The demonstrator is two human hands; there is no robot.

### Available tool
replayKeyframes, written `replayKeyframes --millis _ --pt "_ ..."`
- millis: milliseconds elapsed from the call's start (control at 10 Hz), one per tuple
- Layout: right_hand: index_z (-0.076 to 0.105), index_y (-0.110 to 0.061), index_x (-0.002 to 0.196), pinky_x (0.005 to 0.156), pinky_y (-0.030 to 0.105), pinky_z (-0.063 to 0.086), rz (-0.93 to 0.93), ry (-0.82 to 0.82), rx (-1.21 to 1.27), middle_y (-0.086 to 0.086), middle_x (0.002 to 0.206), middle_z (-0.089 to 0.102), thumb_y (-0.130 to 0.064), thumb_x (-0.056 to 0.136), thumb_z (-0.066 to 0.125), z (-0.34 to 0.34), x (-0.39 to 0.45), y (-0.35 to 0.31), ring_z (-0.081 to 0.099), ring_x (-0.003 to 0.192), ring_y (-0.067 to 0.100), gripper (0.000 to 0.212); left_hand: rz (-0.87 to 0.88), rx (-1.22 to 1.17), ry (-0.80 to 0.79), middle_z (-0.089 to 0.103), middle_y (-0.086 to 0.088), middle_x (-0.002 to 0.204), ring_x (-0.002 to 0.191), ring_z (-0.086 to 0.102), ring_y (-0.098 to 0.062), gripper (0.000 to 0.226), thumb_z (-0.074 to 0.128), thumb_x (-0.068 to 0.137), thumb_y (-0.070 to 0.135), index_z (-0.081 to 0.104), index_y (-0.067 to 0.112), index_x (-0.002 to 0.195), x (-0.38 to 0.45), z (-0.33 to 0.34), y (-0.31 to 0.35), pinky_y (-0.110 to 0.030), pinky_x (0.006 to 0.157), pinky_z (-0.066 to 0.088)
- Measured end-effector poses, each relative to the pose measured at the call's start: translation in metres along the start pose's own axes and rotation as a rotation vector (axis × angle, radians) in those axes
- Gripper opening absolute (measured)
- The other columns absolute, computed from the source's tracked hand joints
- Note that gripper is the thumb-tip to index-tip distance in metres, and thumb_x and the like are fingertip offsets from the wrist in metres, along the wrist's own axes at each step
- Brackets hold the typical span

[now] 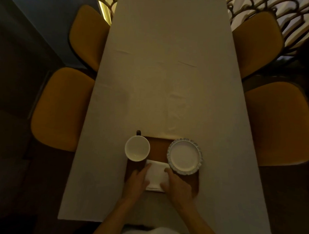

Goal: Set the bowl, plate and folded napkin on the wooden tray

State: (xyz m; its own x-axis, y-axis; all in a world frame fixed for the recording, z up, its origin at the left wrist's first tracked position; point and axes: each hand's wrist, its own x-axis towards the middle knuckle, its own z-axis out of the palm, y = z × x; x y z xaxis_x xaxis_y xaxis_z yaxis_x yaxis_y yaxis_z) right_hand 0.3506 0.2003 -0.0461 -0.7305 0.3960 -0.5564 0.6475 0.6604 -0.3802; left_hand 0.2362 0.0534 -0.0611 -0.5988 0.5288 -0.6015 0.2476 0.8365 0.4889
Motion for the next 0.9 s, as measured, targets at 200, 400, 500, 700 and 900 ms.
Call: replayKeyframes --millis 200,400,500,700,900 --pt "-0.014 -0.051 0.144 0.066 0.034 0.044 0.005 -0.124 -0.110 0.009 0.104 0.066 -0.053 0.092 0.043 0.002 0.005 0.005 0.064 0.088 0.027 0.078 0.022 0.109 -0.070 0.043 -0.009 0.143 0.125 0.049 -0.026 0.086 0.059 0.090 0.035 -0.002 0.041 0.150 0.009 -0.007 -0.006 -0.042 0.101 0.046" --pt "-0.015 -0.058 0.140 0.064 0.033 0.046 0.044 -0.091 -0.016 0.005 0.094 0.065 -0.049 0.090 0.048 0.007 0.005 0.015 0.063 0.083 0.023 0.081 0.000 0.177 -0.090 0.040 -0.007 0.147 0.126 0.048 -0.032 0.085 0.053 0.090 0.040 -0.013 0.057 0.140 0.012 -0.010 -0.003 -0.048 0.098 0.046" --pt "-0.008 -0.056 0.144 0.066 0.035 0.046 0.035 -0.139 0.002 0.007 0.101 0.065 -0.050 0.088 0.053 0.005 0.007 0.012 0.062 0.089 0.025 0.083 0.045 0.149 -0.111 0.051 -0.012 0.137 0.116 0.055 -0.030 0.085 0.055 0.091 0.031 -0.008 0.044 0.148 0.010 -0.013 -0.001 -0.045 0.095 0.050" --pt "0.042 -0.026 0.138 0.089 0.037 0.052 0.018 -0.005 0.143 -0.002 0.130 0.060 -0.051 0.086 0.059 -0.028 -0.019 -0.002 0.059 0.115 0.019 0.060 0.063 0.044 0.079 0.061 -0.008 0.112 0.097 0.060 -0.025 0.024 0.041 0.099 0.033 0.053 0.018 0.113 -0.023 -0.034 0.007 -0.041 0.082 0.051" --pt "0.047 -0.019 0.065 0.053 0.036 0.035 -0.191 0.480 -0.120 0.002 0.062 0.054 -0.018 0.085 0.058 -0.051 -0.066 -0.025 0.052 0.056 0.022 0.023 0.235 0.274 0.377 0.058 -0.002 0.072 0.061 0.057 -0.020 0.026 0.041 0.094 0.029 0.050 0.020 0.070 -0.065 -0.060 0.023 -0.033 0.049 0.040"
